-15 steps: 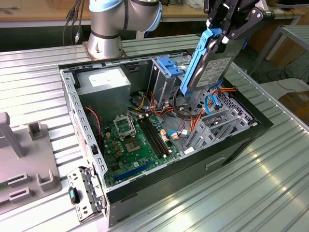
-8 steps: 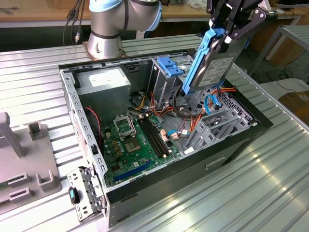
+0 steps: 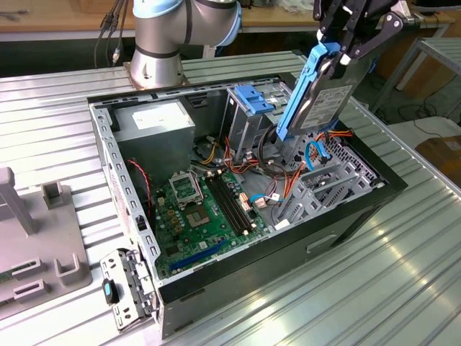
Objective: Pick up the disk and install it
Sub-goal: 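Pick up the disk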
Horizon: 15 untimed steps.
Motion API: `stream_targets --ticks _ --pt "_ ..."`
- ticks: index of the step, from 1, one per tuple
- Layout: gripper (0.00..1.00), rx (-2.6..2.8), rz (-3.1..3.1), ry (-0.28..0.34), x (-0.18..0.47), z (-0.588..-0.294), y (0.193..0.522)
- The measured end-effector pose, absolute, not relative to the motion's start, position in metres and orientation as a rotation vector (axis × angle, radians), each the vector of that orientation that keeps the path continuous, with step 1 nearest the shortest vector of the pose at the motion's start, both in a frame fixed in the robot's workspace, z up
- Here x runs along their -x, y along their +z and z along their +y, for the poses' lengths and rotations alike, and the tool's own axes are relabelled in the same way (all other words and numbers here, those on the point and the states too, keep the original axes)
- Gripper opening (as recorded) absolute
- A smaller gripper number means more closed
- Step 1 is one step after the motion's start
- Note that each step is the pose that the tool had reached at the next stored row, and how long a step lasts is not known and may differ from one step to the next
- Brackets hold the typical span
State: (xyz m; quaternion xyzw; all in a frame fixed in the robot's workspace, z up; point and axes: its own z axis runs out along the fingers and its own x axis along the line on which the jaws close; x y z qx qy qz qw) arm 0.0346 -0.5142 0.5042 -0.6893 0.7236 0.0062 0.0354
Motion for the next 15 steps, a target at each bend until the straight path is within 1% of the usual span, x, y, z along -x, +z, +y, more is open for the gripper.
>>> stream_targets --ticks 15 --pt "0.37 2.118 2.224 0.019 -0.0421 -0.5147 0.5041"
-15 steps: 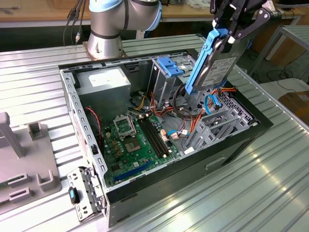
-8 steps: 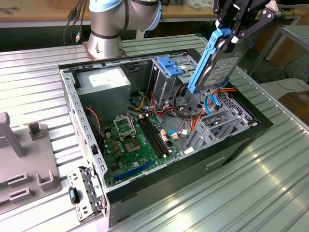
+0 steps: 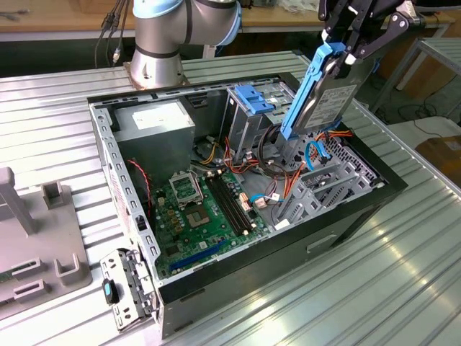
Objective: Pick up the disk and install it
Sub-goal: 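Pick up the disk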
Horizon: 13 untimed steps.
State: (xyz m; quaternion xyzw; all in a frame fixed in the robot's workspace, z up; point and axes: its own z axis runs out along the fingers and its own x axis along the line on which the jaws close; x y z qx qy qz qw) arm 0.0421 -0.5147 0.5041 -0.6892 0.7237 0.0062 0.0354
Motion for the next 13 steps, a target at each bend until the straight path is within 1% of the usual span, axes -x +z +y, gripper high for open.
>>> stream_targets --ticks 13 --pt "0.37 2.118 2.224 0.019 -0.0493 -0.516 0.5041"
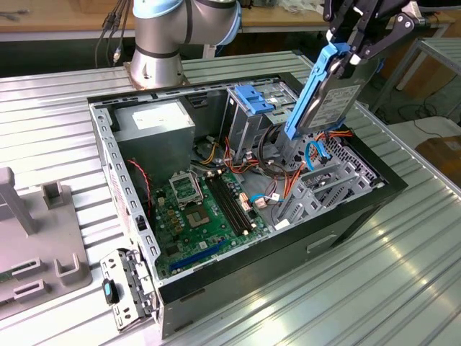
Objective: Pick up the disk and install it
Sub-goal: 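Pick up the disk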
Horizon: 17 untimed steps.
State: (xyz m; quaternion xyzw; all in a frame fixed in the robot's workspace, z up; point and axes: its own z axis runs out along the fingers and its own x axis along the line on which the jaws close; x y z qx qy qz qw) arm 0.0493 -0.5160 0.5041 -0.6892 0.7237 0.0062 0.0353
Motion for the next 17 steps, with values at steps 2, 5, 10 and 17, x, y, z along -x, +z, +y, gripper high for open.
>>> stream_targets --ticks 2,5,10,17 --pt "0.37 2.118 2.224 0.019 -0.0495 -0.516 0.5041" --pt "0.37 2.118 2.224 0.019 -0.0501 -0.516 0.5041" --pt "0.37 2.118 2.224 0.019 -0.0508 -0.516 0.5041" --pt "0.37 2.118 2.224 0.019 -0.0521 -0.516 0.5041"
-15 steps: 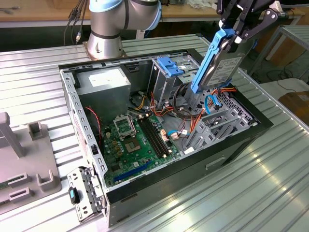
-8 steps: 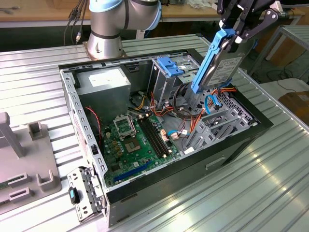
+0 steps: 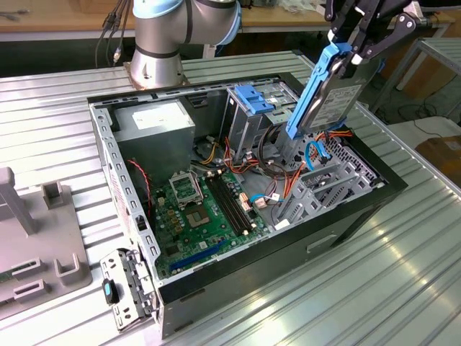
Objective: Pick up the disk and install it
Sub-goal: 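Pick up the disk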
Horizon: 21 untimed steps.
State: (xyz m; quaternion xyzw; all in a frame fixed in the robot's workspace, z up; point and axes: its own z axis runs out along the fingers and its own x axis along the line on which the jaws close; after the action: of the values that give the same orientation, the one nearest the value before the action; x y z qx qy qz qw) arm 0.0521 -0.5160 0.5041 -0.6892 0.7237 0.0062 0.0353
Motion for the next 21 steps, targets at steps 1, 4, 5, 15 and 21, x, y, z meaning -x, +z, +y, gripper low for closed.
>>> stream_targets --ticks 1,4,5,15,21 --pt "0.37 2.118 2.224 0.019 -0.0523 -0.516 0.5042" --pt "0.37 2.118 2.224 0.019 -0.0527 -0.516 0.5041" --pt "0.37 2.118 2.224 0.019 -0.0529 -0.516 0.5041" --pt "0.37 2.118 2.224 0.019 -0.0549 -0.516 0.5041" --pt "0.37 2.118 2.224 0.019 -0.056 -0.516 0.5041"
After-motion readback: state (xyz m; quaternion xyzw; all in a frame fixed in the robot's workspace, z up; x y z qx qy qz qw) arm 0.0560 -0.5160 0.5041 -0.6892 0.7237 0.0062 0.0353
